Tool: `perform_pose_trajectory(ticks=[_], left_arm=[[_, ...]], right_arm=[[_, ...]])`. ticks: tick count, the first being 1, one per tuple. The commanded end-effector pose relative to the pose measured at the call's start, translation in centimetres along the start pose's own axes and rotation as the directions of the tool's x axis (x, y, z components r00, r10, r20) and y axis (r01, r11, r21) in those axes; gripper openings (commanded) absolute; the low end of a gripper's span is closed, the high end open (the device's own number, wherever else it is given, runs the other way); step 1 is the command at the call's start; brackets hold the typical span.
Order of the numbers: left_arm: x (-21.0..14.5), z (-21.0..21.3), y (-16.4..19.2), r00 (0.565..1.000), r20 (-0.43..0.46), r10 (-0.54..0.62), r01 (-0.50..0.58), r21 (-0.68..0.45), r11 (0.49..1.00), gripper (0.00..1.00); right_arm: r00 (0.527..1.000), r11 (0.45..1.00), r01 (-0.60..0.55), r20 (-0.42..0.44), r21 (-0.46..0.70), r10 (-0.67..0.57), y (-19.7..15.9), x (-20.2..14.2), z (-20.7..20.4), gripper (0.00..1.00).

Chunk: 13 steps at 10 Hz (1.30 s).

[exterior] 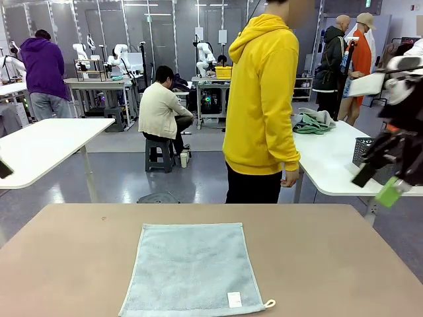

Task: Fold the towels and place them in the basket.
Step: When a person lays out a Towel with hook on the table, fold it in half twice.

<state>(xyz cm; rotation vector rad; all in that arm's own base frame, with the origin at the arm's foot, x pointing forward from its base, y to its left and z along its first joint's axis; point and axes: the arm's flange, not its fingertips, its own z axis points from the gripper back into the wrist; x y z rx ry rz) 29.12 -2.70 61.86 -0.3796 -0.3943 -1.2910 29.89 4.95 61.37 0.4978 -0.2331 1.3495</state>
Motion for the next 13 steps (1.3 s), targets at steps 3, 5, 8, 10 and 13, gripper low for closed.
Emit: perform_pose_trajectory(ticks=[3, 5, 8, 10, 13], left_arm=[[2.2, -8.3, -3.6, 0.957, -0.208, -0.203, 0.227, 0.102, 0.968, 1.00], [2.6, -11.3, -4.0, 0.949, -0.233, -0.212, 0.235, 0.077, 0.969, 1.00], [2.0, -14.6, -4.2, 0.950, -0.229, -0.210, 0.222, 0.028, 0.975, 1.00], [1.5, -15.4, -4.0, 0.965, -0.184, -0.186, 0.194, 0.028, 0.981, 1.00], [3.0, -13.8, -4.0, 0.951, -0.223, -0.216, 0.223, 0.004, 0.975, 1.00]], right_arm=[[0.984, 0.986, -0.133, -0.136, -0.098, 0.119, 1.3, 2.9, -7.2, 1.00], [0.982, 0.970, -0.137, -0.153, -0.201, 0.107, 1.1, 3.5, -10.7, 1.00], [0.986, 0.963, -0.121, -0.143, -0.243, 0.088, 0.1, 3.0, -15.1, 1.00], [0.987, 0.961, -0.110, -0.142, -0.253, 0.076, 0.1, 2.4, -16.7, 1.00], [0.985, 0.961, -0.133, -0.138, -0.241, 0.102, -0.6, 3.6, -15.1, 1.00]])
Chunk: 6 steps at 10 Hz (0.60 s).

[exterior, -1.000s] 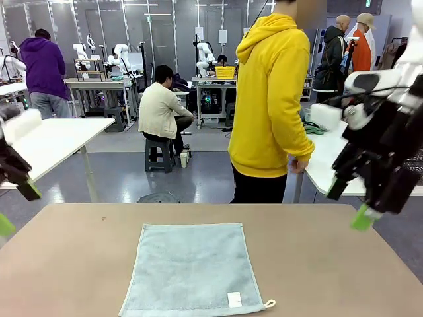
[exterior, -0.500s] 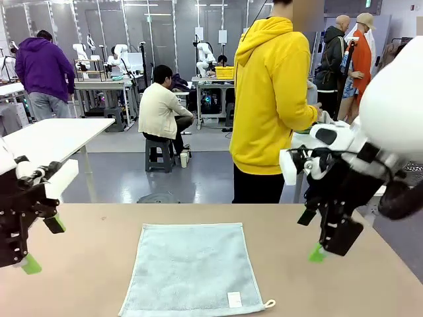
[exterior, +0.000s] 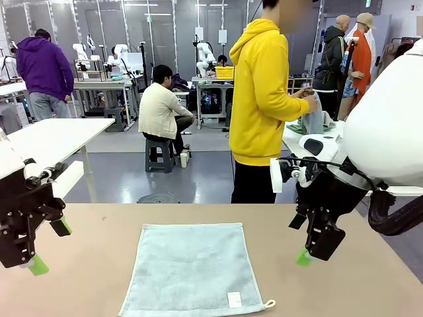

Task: Fold the towels and place them in the basket.
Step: When a person lays out a Towel with hook on the table, fold it in half twice.

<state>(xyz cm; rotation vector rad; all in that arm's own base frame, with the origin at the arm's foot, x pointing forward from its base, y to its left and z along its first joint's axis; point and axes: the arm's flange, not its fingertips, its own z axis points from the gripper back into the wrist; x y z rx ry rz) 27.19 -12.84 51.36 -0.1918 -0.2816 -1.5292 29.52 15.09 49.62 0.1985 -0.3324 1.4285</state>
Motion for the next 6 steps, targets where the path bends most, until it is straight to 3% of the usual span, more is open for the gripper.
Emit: perform_pose_trajectory(ticks=[1, 4, 5, 6], left_arm=[[0.0, 0.1, -0.3, 1.000, -0.023, 0.003, -0.002, 0.010, 1.000, 1.00], [0.1, 0.1, -0.1, 1.000, -0.002, -0.006, 0.006, 0.002, 1.000, 1.00], [1.9, -2.5, 1.1, 0.998, -0.065, 0.022, -0.018, 0.067, 0.998, 1.00], [3.0, -4.9, 2.0, 0.999, -0.047, 0.008, -0.006, 0.039, 0.999, 1.00]], right_arm=[[1.000, 1.000, -0.010, -0.007, -0.002, 0.010, 0.1, 0.0, 0.1, 1.00], [1.000, 1.000, -0.013, 0.000, 0.003, 0.013, 0.1, 0.1, 0.0, 1.00], [0.997, 1.000, 0.000, -0.081, -0.003, 0.000, -0.9, 1.9, -2.7, 1.00], [0.996, 0.999, -0.030, -0.089, 0.025, 0.032, -1.3, 3.0, -4.9, 1.00]])
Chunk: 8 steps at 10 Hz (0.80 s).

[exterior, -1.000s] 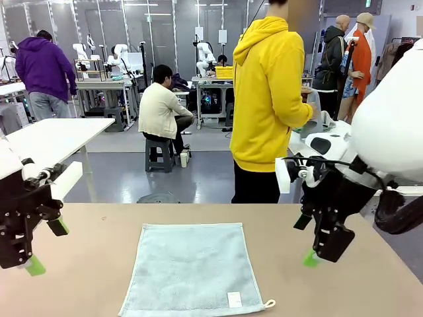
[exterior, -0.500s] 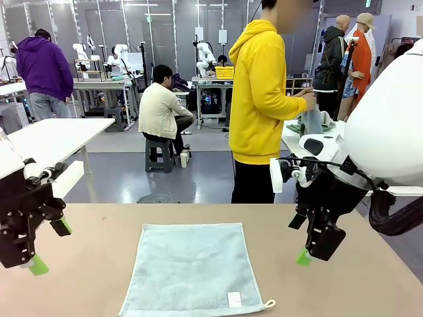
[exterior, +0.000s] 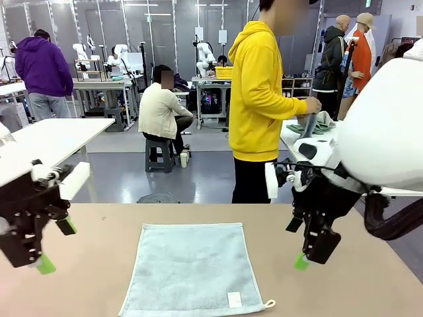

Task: Fold the towels and place them in the basket.
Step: When a person lays out a Towel with hook on the table, fold it in half twice.

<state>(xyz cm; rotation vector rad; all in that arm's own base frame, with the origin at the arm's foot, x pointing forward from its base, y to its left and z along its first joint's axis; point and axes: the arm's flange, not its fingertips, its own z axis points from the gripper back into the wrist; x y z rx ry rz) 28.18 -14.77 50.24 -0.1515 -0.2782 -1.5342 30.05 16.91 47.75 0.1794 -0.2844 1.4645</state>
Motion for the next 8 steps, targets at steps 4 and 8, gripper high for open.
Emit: perform_pose_trajectory(ticks=[4, 8], left_arm=[[5.7, -9.7, 1.7, 0.993, -0.117, -0.009, 0.011, 0.014, 1.000, 1.00], [7.0, -13.8, 1.7, 0.991, -0.134, -0.012, 0.012, 0.002, 1.000, 1.00]], right_arm=[[0.983, 0.999, -0.039, -0.182, -0.036, 0.031, -1.1, 4.3, -7.1, 1.00], [0.971, 0.996, -0.063, -0.233, -0.058, 0.048, -1.0, 5.1, -12.1, 1.00]])
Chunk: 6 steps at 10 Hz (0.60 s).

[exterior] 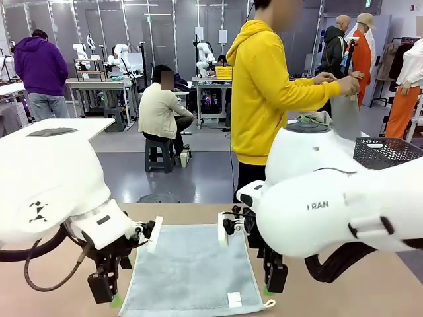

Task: Fold the towels and place them in the basket.
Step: When a person lays out a Towel with hook on the table, fold it in half twice.

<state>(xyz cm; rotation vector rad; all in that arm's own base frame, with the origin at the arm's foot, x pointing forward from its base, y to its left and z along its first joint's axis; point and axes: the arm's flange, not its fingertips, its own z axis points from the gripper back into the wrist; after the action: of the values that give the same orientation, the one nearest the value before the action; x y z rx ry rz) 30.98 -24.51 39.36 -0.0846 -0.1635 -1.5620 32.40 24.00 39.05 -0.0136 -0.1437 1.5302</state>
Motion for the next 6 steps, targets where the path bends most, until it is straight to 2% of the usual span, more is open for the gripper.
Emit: perform_pose_trajectory(ticks=[1, 6], left_arm=[[0.7, -1.5, 0.4, 0.999, -0.030, 0.016, -0.015, 0.036, 0.999, 1.00], [0.8, -5.6, 0.8, 0.998, -0.058, 0.031, -0.030, 0.027, 0.999, 1.00]], right_arm=[[0.998, 0.999, 0.009, -0.062, -0.033, -0.011, 0.1, 1.6, -2.7, 1.00], [0.995, 1.000, 0.004, -0.096, -0.029, -0.007, 0.7, 2.3, -6.3, 1.00]])
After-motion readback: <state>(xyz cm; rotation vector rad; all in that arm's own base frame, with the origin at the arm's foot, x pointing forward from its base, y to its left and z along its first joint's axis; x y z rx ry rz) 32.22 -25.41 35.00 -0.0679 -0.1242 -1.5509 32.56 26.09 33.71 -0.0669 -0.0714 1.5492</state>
